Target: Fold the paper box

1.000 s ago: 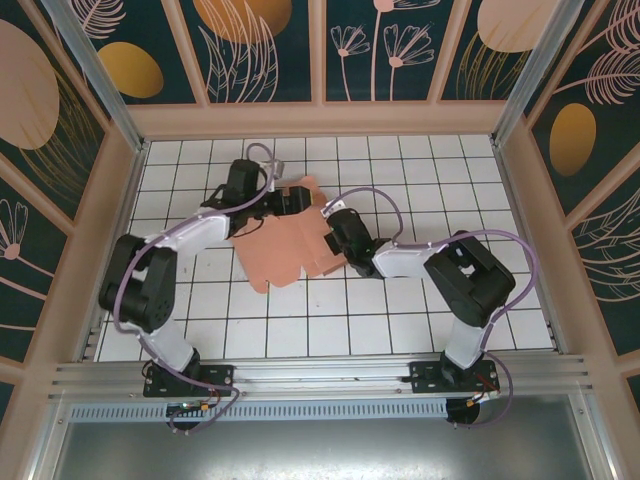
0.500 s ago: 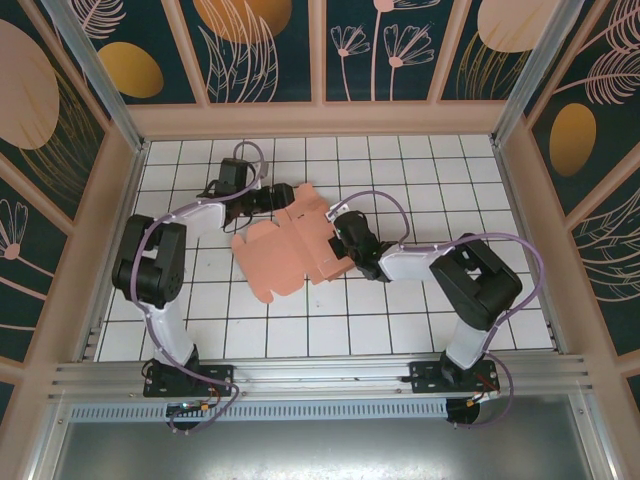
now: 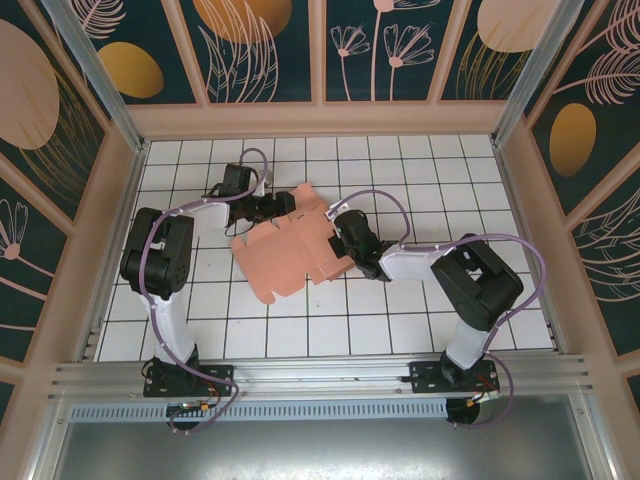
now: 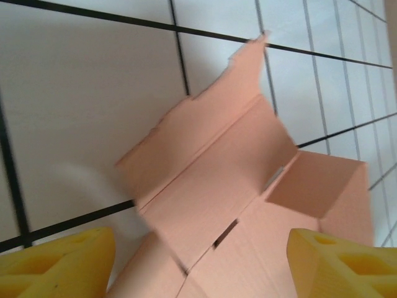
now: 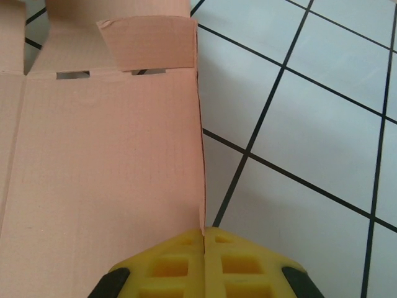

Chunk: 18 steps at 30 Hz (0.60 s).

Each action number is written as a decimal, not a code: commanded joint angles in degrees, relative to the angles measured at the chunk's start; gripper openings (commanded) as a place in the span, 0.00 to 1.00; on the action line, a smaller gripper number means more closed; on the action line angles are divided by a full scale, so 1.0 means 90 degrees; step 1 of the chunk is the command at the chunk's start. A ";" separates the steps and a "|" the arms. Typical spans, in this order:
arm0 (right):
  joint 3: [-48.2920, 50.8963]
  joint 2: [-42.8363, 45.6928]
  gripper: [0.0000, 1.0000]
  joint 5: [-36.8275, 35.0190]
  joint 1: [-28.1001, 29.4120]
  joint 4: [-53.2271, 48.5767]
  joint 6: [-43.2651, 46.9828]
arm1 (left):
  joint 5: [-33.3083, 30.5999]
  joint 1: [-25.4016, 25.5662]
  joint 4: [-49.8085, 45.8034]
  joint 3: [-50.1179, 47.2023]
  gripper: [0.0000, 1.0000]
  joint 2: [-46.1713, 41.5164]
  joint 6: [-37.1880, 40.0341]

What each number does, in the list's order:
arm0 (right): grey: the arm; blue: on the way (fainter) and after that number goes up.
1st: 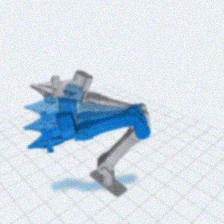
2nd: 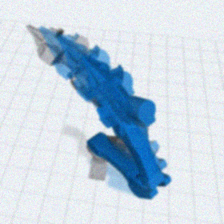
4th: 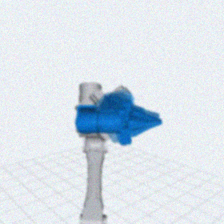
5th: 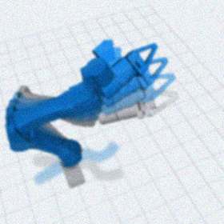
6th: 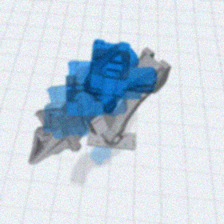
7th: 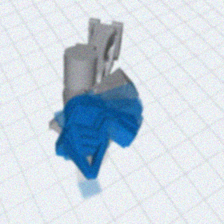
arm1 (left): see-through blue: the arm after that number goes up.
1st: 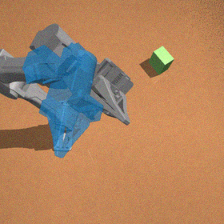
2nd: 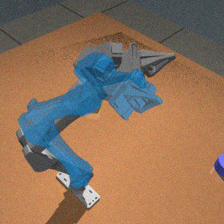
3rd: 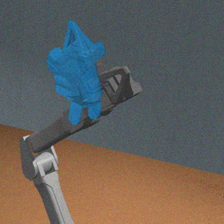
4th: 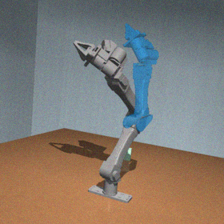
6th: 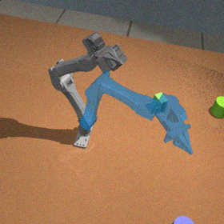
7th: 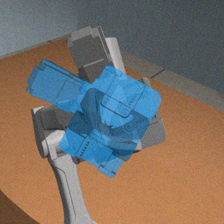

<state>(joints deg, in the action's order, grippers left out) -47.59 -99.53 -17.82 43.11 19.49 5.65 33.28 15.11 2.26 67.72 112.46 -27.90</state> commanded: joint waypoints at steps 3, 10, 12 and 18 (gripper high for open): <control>-0.0254 -0.0145 0.00 0.0094 0.0012 0.0091 -0.0071 | 0.0661 0.0014 0.0295 0.0069 0.70 -0.0047 -0.0074; -0.0239 -0.0177 0.00 0.0067 0.0024 0.0095 -0.0130 | 0.1413 0.0119 0.0754 -0.0106 0.69 -0.0112 -0.0237; -0.0268 -0.0199 0.00 0.0064 0.0039 0.0082 -0.0132 | 0.1286 0.0236 0.0500 -0.0054 0.69 -0.0055 -0.0035; -0.0275 -0.0195 0.00 -0.0002 0.0040 0.0061 -0.0139 | 0.0980 0.0573 0.0144 -0.0139 0.68 -0.0011 0.0177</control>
<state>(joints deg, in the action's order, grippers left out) -48.40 -100.36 -17.45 43.18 19.51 5.45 42.02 19.00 5.65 67.26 112.46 -28.36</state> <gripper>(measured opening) 0.052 0.688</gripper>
